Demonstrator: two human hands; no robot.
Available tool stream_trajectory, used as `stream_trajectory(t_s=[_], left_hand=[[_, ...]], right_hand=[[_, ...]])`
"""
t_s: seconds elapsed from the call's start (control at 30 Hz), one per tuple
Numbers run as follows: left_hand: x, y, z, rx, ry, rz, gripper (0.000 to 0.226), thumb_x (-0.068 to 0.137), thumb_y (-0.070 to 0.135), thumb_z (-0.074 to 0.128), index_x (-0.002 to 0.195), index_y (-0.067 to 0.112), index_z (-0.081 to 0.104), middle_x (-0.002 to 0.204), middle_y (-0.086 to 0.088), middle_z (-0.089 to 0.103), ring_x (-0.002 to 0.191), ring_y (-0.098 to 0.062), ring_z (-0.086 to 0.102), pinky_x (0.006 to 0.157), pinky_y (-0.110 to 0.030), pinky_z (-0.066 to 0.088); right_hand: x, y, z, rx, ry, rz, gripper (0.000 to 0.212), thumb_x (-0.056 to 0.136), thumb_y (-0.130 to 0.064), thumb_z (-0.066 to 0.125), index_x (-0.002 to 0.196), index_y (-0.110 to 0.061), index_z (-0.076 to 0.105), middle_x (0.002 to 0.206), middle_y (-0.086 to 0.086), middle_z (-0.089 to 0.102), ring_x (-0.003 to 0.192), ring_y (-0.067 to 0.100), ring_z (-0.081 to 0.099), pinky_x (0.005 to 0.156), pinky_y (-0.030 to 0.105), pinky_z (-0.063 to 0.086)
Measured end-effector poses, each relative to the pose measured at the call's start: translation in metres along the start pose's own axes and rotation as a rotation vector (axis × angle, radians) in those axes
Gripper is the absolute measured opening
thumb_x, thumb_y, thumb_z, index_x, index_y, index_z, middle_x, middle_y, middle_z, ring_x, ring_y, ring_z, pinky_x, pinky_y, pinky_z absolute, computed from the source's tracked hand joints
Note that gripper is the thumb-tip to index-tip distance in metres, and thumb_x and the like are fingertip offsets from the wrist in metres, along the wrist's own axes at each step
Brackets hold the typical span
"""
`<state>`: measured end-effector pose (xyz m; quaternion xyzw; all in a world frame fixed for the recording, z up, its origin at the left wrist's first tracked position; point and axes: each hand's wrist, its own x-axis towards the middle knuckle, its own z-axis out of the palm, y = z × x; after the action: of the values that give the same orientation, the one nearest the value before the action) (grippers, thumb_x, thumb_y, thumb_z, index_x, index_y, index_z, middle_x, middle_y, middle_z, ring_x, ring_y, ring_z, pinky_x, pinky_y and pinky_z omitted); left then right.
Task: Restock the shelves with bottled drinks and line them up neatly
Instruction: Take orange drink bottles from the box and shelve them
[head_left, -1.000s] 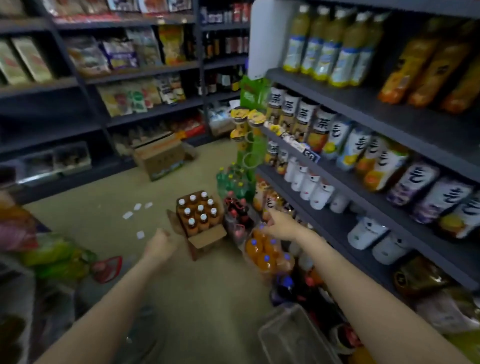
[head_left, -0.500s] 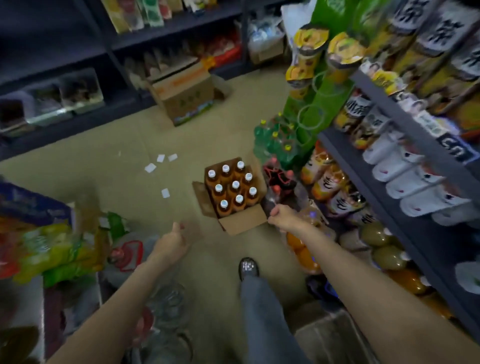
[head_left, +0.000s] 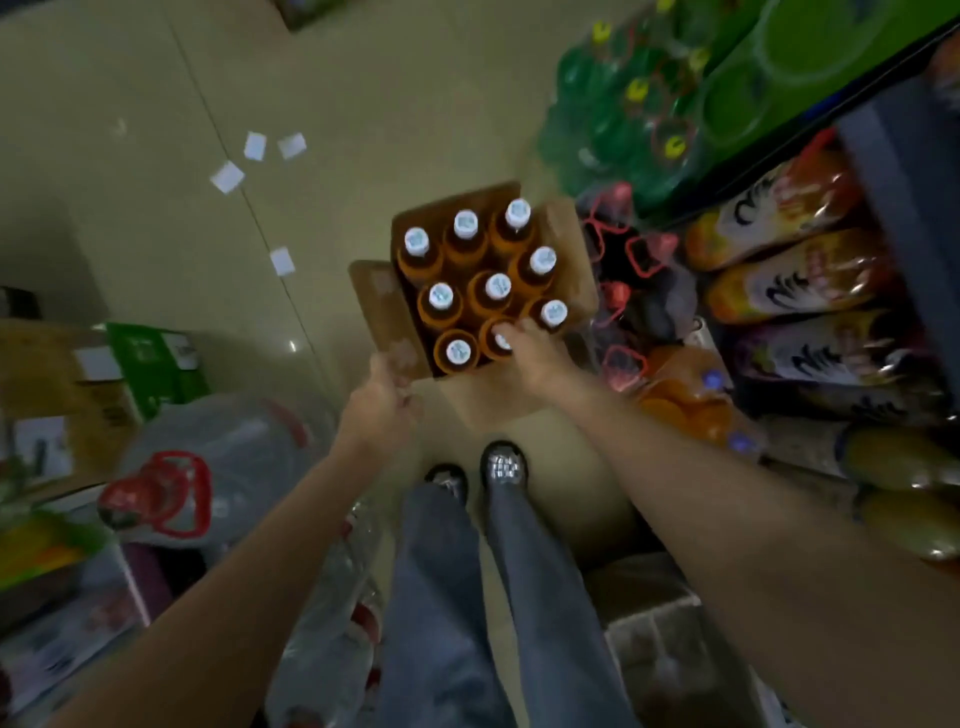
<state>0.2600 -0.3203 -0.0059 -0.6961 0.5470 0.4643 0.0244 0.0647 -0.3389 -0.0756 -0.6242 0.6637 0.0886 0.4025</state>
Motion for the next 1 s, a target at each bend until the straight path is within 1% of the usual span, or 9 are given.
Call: stream_trajectory(t_s=[0.13, 0.23, 0.3, 0.43, 0.5, 0.63, 0.8, 0.9, 1.0], left_hand=[[0.007, -0.019, 0.012, -0.014, -0.025, 0.011, 0.045, 0.086, 0.01, 0.061, 0.125, 0.005, 0.04, 0.106, -0.004, 0.054, 0.09, -0.019, 0.055, 0.082, -0.027, 0.041], [0.007, -0.021, 0.012, -0.096, -0.036, -0.028, 0.051, 0.082, 0.014, 0.066, 0.126, 0.009, 0.04, 0.109, -0.002, 0.052, 0.085, -0.015, 0.053, 0.081, -0.029, 0.046], [0.009, -0.016, 0.01, -0.143, -0.068, -0.002, 0.065, 0.075, 0.025, 0.072, 0.129, 0.012, 0.038, 0.121, -0.003, 0.051, 0.101, -0.018, 0.054, 0.084, -0.027, 0.043], [0.011, 0.016, 0.009, -0.095, -0.133, 0.303, 0.114, 0.048, 0.065, 0.066, 0.143, 0.019, 0.025, 0.143, 0.003, 0.035, 0.132, -0.013, 0.031, 0.109, -0.03, 0.023], [0.011, 0.033, 0.01, -0.161, -0.144, 0.37, 0.103, 0.051, 0.057, 0.074, 0.139, 0.023, 0.033, 0.138, 0.006, 0.043, 0.129, -0.009, 0.037, 0.107, -0.025, 0.028], [0.007, 0.039, 0.007, -0.338, -0.101, 0.247, 0.07, 0.064, 0.014, 0.082, 0.121, 0.029, 0.044, 0.099, 0.019, 0.057, 0.088, 0.007, 0.054, 0.077, 0.0, 0.039], [0.001, -0.021, 0.009, -0.4, -0.131, -0.078, 0.06, 0.06, 0.022, 0.084, 0.111, 0.019, 0.053, 0.102, 0.004, 0.063, 0.096, -0.015, 0.061, 0.081, -0.026, 0.047], [-0.006, -0.063, 0.009, -0.412, -0.028, -0.281, 0.065, 0.051, 0.039, 0.083, 0.108, 0.021, 0.056, 0.103, -0.001, 0.066, 0.099, -0.023, 0.063, 0.091, -0.042, 0.049], [-0.009, -0.086, 0.001, -0.396, 0.039, -0.327, 0.05, 0.068, 0.02, 0.08, 0.112, 0.017, 0.054, 0.101, -0.001, 0.063, 0.1, -0.022, 0.061, 0.087, -0.034, 0.048]], right_hand=[[0.02, 0.005, 0.013, -0.151, 0.164, -0.084, 0.029, 0.091, -0.005, 0.043, 0.119, -0.009, 0.05, 0.123, 0.019, 0.042, 0.102, 0.038, 0.053, 0.081, 0.037, 0.042], [0.011, -0.006, -0.003, -0.165, 0.148, -0.114, 0.027, 0.085, -0.005, 0.053, 0.111, -0.01, 0.049, 0.119, 0.015, 0.042, 0.093, 0.038, 0.057, 0.065, 0.04, 0.043], [-0.012, -0.017, -0.025, -0.175, 0.223, -0.18, 0.024, 0.083, -0.012, 0.058, 0.105, -0.011, 0.051, 0.115, 0.012, 0.046, 0.089, 0.037, 0.057, 0.057, 0.036, 0.037], [-0.081, -0.048, -0.08, -0.068, 0.518, -0.502, 0.018, 0.076, -0.024, 0.06, 0.088, -0.011, 0.058, 0.089, 0.004, 0.056, 0.067, 0.023, 0.058, 0.047, 0.028, 0.042], [-0.099, -0.061, -0.108, 0.121, 0.537, -0.526, 0.022, 0.077, -0.029, 0.058, 0.089, -0.01, 0.06, 0.085, -0.002, 0.055, 0.071, 0.016, 0.056, 0.056, 0.028, 0.044], [-0.075, -0.073, -0.12, 0.422, 0.619, -0.415, 0.03, 0.079, -0.034, 0.058, 0.088, -0.007, 0.061, 0.079, -0.012, 0.052, 0.071, 0.005, 0.051, 0.064, 0.023, 0.041], [-0.013, -0.061, -0.062, 0.836, 0.373, -0.191, 0.021, 0.09, -0.034, 0.048, 0.097, -0.017, 0.056, 0.074, -0.003, 0.057, 0.059, 0.012, 0.057, 0.052, 0.028, 0.047], [0.019, -0.046, -0.013, 0.184, 0.132, -0.137, 0.041, 0.09, -0.026, 0.054, 0.129, -0.015, 0.047, 0.118, 0.008, 0.054, 0.106, 0.026, 0.054, 0.09, 0.039, 0.047], [0.036, -0.05, 0.03, -0.258, -0.1, -0.138, 0.053, 0.089, -0.011, 0.054, 0.138, -0.021, 0.035, 0.139, 0.011, 0.028, 0.121, 0.037, 0.033, 0.097, 0.042, 0.038]])
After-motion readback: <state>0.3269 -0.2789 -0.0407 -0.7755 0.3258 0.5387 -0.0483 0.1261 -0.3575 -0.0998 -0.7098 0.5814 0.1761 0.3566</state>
